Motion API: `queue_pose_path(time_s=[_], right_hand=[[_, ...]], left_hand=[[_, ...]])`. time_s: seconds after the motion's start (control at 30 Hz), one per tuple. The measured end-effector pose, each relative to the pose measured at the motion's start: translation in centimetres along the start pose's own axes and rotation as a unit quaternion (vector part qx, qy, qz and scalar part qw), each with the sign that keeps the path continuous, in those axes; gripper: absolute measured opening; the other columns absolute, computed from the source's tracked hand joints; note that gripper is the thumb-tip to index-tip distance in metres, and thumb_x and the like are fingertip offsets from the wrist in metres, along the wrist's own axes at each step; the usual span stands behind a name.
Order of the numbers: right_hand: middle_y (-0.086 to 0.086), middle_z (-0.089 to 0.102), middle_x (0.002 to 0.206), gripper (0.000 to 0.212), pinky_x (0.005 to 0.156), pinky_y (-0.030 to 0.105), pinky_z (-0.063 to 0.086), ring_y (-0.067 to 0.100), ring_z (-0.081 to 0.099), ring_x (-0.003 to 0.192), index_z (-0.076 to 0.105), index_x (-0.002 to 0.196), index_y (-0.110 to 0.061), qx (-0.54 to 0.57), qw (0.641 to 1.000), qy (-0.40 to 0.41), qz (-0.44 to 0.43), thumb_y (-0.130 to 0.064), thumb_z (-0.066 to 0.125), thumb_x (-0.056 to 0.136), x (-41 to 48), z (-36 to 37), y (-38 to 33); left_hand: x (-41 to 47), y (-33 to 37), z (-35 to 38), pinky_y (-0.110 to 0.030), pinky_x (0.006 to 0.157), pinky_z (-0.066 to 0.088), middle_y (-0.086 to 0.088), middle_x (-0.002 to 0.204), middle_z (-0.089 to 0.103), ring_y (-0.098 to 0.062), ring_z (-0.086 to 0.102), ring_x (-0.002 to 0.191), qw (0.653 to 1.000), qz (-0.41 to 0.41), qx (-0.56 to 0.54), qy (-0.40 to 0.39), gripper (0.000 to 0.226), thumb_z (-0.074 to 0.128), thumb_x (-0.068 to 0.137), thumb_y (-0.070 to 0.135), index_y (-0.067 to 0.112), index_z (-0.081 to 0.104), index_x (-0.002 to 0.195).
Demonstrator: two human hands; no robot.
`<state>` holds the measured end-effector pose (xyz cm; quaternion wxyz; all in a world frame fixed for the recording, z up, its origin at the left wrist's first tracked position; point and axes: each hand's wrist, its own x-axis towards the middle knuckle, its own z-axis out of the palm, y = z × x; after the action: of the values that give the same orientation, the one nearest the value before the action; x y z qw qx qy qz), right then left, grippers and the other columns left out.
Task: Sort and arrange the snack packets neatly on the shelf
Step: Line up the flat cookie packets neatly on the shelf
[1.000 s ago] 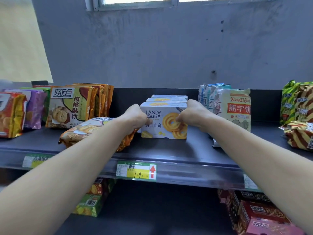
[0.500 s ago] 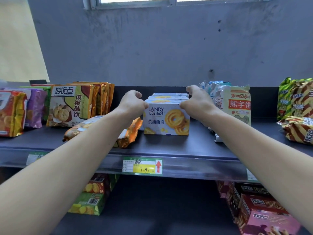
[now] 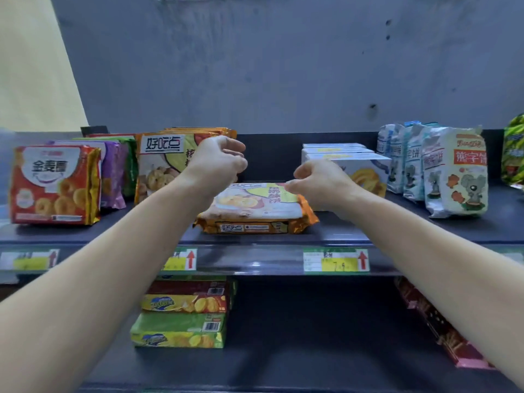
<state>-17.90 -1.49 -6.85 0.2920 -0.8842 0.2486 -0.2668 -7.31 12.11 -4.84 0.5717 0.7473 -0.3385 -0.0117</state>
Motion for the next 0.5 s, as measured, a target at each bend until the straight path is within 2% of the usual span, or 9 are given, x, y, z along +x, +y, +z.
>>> queue_pose_path(time_s=[0.07, 0.1, 0.17, 0.2, 0.3, 0.37, 0.43, 0.5], right_hand=[[0.012, 0.065, 0.110, 0.034, 0.082, 0.036, 0.051, 0.026, 0.061, 0.098, 0.062, 0.111, -0.001, -0.026, 0.998, -0.026, 0.048, -0.026, 0.060, 0.088, -0.1, 0.9, -0.7], [0.012, 0.064, 0.102, 0.032, 0.072, 0.034, 0.051, 0.025, 0.062, 0.088, 0.062, 0.108, -0.001, -0.032, 0.996, -0.040, 0.070, -0.026, 0.060, 0.088, -0.2, 1.3, -1.0], [0.009, 0.057, 0.084, 0.025, 0.053, 0.027, 0.039, 0.019, 0.051, 0.066, 0.060, 0.098, -0.003, -0.031, 0.992, -0.048, 0.109, -0.027, 0.059, 0.088, -0.3, 1.8, -1.5], [0.007, 0.054, 0.080, 0.023, 0.049, 0.025, 0.034, 0.017, 0.046, 0.062, 0.058, 0.094, -0.005, -0.025, 0.991, -0.041, 0.127, -0.027, 0.059, 0.088, -0.4, 2.0, -1.7], [0.003, 0.052, 0.080, 0.023, 0.050, 0.024, 0.034, 0.013, 0.045, 0.066, 0.053, 0.100, -0.008, 0.003, 0.984, -0.016, 0.177, -0.027, 0.060, 0.089, -0.5, 2.6, -2.1], [0.004, 0.051, 0.084, 0.025, 0.055, 0.027, 0.036, 0.016, 0.048, 0.073, 0.051, 0.107, -0.009, 0.022, 0.980, 0.000, 0.200, -0.025, 0.059, 0.090, -0.6, 2.8, -2.5], [0.010, 0.055, 0.104, 0.040, 0.069, 0.029, 0.041, 0.023, 0.052, 0.091, 0.052, 0.122, -0.005, 0.043, 0.975, 0.015, 0.218, -0.027, 0.060, 0.090, -0.6, 2.9, -2.8], [0.012, 0.056, 0.120, 0.047, 0.078, 0.033, 0.044, 0.026, 0.053, 0.104, 0.050, 0.127, -0.004, 0.059, 0.971, 0.029, 0.232, -0.030, 0.060, 0.089, -0.6, 2.8, -3.2]], left_hand=[[0.2, -1.2, -1.7, -0.026, 0.075, 0.049, -0.006, 0.106, 0.061, -0.017, 0.057, 0.095, 1.000, -0.005, 0.022, 0.011, 0.025, 0.055, 0.087, 0.002, 0.013, 0.059, 0.110], [0.4, -1.9, -2.4, -0.025, 0.072, 0.047, -0.005, 0.105, 0.060, -0.017, 0.055, 0.095, 0.999, -0.015, 0.037, 0.016, 0.026, 0.055, 0.087, 0.002, 0.012, 0.059, 0.110], [0.7, -3.1, -3.4, -0.027, 0.074, 0.041, -0.005, 0.100, 0.058, -0.020, 0.051, 0.096, 0.995, -0.049, 0.084, 0.013, 0.021, 0.056, 0.086, 0.003, 0.012, 0.060, 0.105], [0.8, -3.7, -3.8, -0.027, 0.072, 0.041, -0.006, 0.094, 0.058, -0.021, 0.051, 0.094, 0.991, -0.076, 0.108, 0.002, 0.016, 0.058, 0.085, 0.004, 0.010, 0.060, 0.100], [1.0, -5.2, -4.2, -0.028, 0.063, 0.052, -0.009, 0.093, 0.064, -0.020, 0.060, 0.081, 0.979, -0.169, 0.092, -0.073, 0.015, 0.059, 0.087, 0.009, 0.002, 0.062, 0.101], [0.9, -5.5, -4.2, -0.022, 0.047, 0.051, -0.010, 0.090, 0.065, -0.016, 0.060, 0.068, 0.971, -0.211, 0.035, -0.108, 0.011, 0.055, 0.091, 0.010, 0.002, 0.061, 0.094], [1.0, -5.7, -4.2, -0.022, 0.045, 0.050, -0.011, 0.089, 0.066, -0.015, 0.059, 0.066, 0.970, -0.221, 0.003, -0.104, 0.010, 0.053, 0.092, 0.009, 0.002, 0.059, 0.087], [1.0, -5.8, -4.2, -0.022, 0.047, 0.051, -0.012, 0.093, 0.067, -0.014, 0.061, 0.066, 0.971, -0.217, -0.012, -0.095, 0.009, 0.054, 0.091, 0.008, 0.001, 0.059, 0.094]])
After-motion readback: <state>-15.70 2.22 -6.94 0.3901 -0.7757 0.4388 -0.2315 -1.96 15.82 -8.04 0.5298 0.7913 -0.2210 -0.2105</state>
